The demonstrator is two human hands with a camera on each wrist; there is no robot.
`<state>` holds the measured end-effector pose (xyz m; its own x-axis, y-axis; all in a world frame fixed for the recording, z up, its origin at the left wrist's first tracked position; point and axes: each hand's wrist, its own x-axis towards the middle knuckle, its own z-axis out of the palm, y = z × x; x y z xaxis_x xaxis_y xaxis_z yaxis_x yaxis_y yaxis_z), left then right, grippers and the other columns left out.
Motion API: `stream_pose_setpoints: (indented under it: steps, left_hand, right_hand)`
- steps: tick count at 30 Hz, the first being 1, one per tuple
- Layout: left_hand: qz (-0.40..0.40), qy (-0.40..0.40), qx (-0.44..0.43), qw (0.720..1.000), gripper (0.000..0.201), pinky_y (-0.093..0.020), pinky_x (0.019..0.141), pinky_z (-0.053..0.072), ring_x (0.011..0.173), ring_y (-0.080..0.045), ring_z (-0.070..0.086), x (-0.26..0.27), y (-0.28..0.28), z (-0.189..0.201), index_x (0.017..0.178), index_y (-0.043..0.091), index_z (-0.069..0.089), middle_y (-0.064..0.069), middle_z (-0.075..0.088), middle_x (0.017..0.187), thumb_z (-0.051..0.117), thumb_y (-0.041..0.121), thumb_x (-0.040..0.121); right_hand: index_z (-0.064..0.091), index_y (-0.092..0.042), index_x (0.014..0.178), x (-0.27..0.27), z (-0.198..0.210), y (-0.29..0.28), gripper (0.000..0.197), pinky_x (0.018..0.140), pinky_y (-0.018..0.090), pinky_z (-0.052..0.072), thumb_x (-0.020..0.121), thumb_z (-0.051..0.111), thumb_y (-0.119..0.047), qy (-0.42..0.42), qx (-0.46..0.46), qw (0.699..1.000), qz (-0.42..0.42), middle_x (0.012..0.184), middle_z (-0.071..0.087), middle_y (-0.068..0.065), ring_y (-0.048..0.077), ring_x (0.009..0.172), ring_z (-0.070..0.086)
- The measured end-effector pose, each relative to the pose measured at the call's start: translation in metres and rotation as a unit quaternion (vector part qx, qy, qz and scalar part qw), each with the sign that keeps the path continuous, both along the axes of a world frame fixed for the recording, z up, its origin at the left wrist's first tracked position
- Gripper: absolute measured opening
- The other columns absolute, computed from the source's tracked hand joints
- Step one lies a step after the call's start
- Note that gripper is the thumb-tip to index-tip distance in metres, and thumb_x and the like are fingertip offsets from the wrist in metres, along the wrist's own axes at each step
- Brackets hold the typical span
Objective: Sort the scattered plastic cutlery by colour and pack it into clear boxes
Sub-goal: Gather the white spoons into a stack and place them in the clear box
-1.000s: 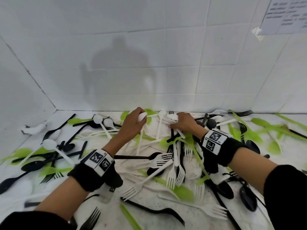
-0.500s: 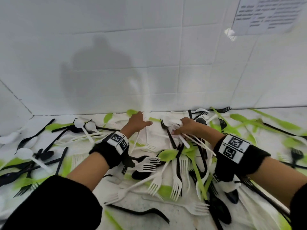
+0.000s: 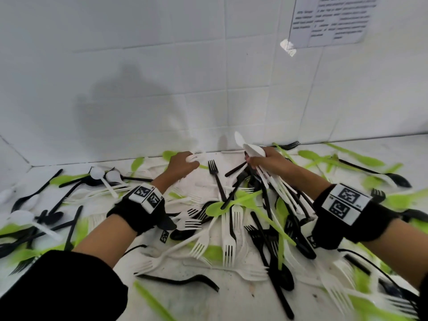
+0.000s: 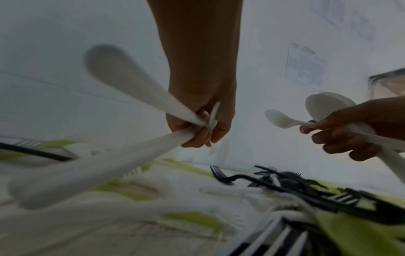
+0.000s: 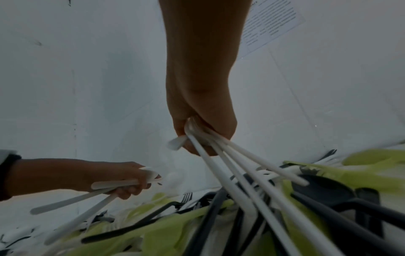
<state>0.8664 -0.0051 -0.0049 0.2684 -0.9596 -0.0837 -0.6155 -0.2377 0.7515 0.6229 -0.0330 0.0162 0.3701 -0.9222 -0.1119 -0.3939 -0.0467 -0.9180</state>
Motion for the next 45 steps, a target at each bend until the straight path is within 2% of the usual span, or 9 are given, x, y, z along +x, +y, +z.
stream_pose_setpoints:
  steps: [2,4,9,14,25,30,33,36,45]
  left_hand:
    - [-0.005,0.05,-0.013,0.999,0.011,-0.014,0.04,0.035,0.054,-0.017,0.047,-0.007,0.007,0.011,0.078,0.016,0.058,-0.003,0.054,0.066,0.059,0.021,0.069]
    - [-0.01,0.108,-0.018,0.994,0.008,-0.014,0.04,0.033,0.054,-0.013,0.046,-0.013,0.013,0.021,0.078,0.019,0.058,-0.003,0.056,0.071,0.057,0.012,0.081]
    - [-0.054,0.242,-0.02,0.968,0.007,-0.015,0.041,0.029,0.057,-0.011,0.042,-0.03,0.033,0.04,0.088,0.014,0.058,-0.002,0.058,0.08,0.054,0.008,0.089]
    - [-0.072,0.273,-0.042,0.958,0.019,-0.014,0.041,0.028,0.048,-0.005,0.041,-0.05,0.052,0.049,0.09,0.018,0.059,0.005,0.055,0.076,0.051,0.035,0.095]
    - [-0.174,0.34,-0.001,0.924,0.013,-0.012,0.039,0.03,0.046,-0.002,0.043,-0.091,0.09,0.054,0.092,0.012,0.061,0.001,0.055,0.078,0.049,0.007,0.095]
    - [-0.147,0.172,0.027,0.974,0.009,-0.011,0.036,0.03,0.038,0.001,0.039,-0.085,0.096,0.029,0.089,0.008,0.059,-0.005,0.051,0.073,0.055,0.0,0.089]
    - [-0.194,0.03,0.065,0.978,0.021,-0.016,0.052,0.041,0.066,-0.008,0.054,-0.077,0.097,0.012,0.105,0.006,0.063,-0.006,0.058,0.085,0.067,0.008,0.084]
    - [-0.212,-0.09,0.019,0.973,0.037,-0.015,0.075,0.035,0.109,-0.017,0.056,-0.079,0.094,-0.006,0.112,0.009,0.065,-0.005,0.063,0.116,0.075,0.016,0.078]
    - [-0.218,-0.299,0.02,0.929,0.044,-0.033,0.087,0.039,0.118,-0.026,0.049,-0.091,0.089,-0.018,0.124,0.014,0.056,-0.008,0.05,0.125,0.068,0.028,0.083]
  right_hand:
    - [0.056,-0.008,0.085,0.005,0.006,0.007,0.005,0.05,0.025,0.04,0.089,0.053,-0.009,-0.064,0.014,0.998,-0.016,0.058,0.049,0.0,0.014,0.048,0.044]
    - [0.052,-0.007,0.087,0.008,0.014,0.015,0.004,0.042,0.02,0.04,0.09,0.051,-0.009,-0.114,0.03,0.993,-0.03,0.052,0.044,-0.001,0.01,0.038,0.04]
    - [0.056,-0.011,0.084,0.012,0.03,0.036,0.008,0.044,0.021,0.046,0.091,0.052,-0.008,-0.184,0.042,0.982,-0.021,0.056,0.048,-0.001,0.01,0.039,0.047]
    - [0.056,-0.009,0.083,0.006,0.032,0.051,0.014,0.038,0.018,0.038,0.092,0.048,-0.002,-0.22,0.082,0.971,-0.044,0.061,0.046,0.005,0.011,0.034,0.04]
    - [0.058,-0.008,0.076,-0.01,0.03,0.091,0.019,0.037,0.018,0.038,0.085,0.067,-0.022,-0.205,0.141,0.968,-0.026,0.054,0.049,0.002,0.009,0.036,0.041]
    - [0.051,-0.007,0.076,-0.016,0.017,0.099,0.018,0.037,0.021,0.04,0.085,0.066,-0.008,-0.093,0.095,0.99,-0.043,0.051,0.05,0.005,0.013,0.035,0.043]
    - [0.05,-0.006,0.076,-0.025,0.011,0.102,0.019,0.044,0.028,0.043,0.083,0.067,-0.006,-0.041,0.08,0.995,-0.047,0.061,0.046,0.01,0.019,0.044,0.045]
    - [0.051,-0.004,0.074,-0.034,0.01,0.105,0.017,0.039,0.023,0.041,0.085,0.064,-0.004,-0.055,0.087,0.993,-0.059,0.058,0.044,0.01,0.016,0.036,0.044]
    - [0.056,-0.003,0.092,-0.06,0.002,0.112,0.006,0.037,0.019,0.039,0.088,0.061,-0.004,-0.095,0.115,0.985,-0.087,0.057,0.046,0.005,0.009,0.033,0.041]
